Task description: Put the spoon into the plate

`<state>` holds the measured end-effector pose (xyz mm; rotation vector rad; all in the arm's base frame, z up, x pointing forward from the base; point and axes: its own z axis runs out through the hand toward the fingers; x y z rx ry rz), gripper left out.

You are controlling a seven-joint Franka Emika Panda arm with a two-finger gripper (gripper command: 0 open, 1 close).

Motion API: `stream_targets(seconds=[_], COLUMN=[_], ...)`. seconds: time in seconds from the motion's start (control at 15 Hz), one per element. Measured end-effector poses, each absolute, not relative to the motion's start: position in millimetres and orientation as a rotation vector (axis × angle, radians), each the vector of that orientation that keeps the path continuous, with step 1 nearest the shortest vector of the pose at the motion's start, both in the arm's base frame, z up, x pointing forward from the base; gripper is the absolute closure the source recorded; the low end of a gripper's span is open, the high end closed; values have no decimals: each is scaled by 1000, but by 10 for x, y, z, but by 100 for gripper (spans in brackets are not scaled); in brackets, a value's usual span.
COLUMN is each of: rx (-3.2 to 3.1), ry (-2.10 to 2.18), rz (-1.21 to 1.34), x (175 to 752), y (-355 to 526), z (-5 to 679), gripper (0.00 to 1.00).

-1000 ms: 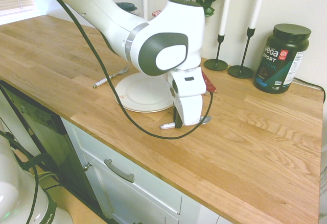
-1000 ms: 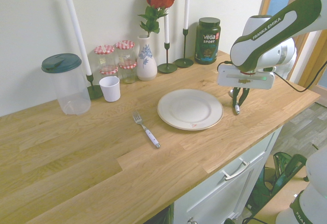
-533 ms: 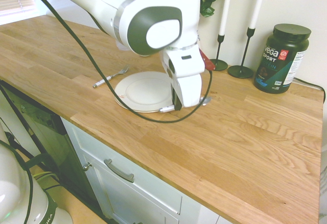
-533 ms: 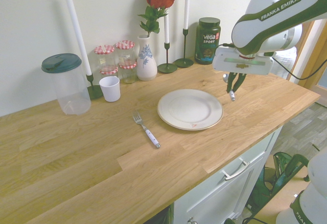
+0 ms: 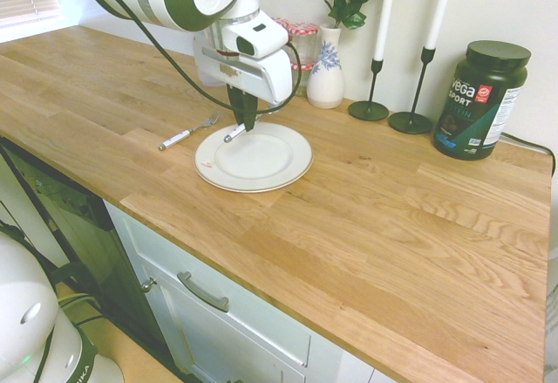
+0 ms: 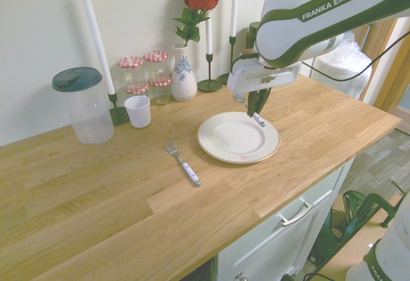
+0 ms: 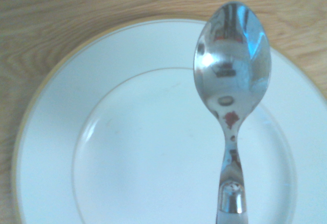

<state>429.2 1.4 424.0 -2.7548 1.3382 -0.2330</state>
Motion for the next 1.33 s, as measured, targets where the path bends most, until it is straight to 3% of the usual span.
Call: stream_targets(seconds=[0.2,0.6,1.33], rx=[-2870,-2894,-2900], ry=[1095,1064,1098], rz=[-195,-137,-130], x=[4481,4880,4859], y=[252,407,246], z=[4100,3757,3538], gripper=[100,100,100])
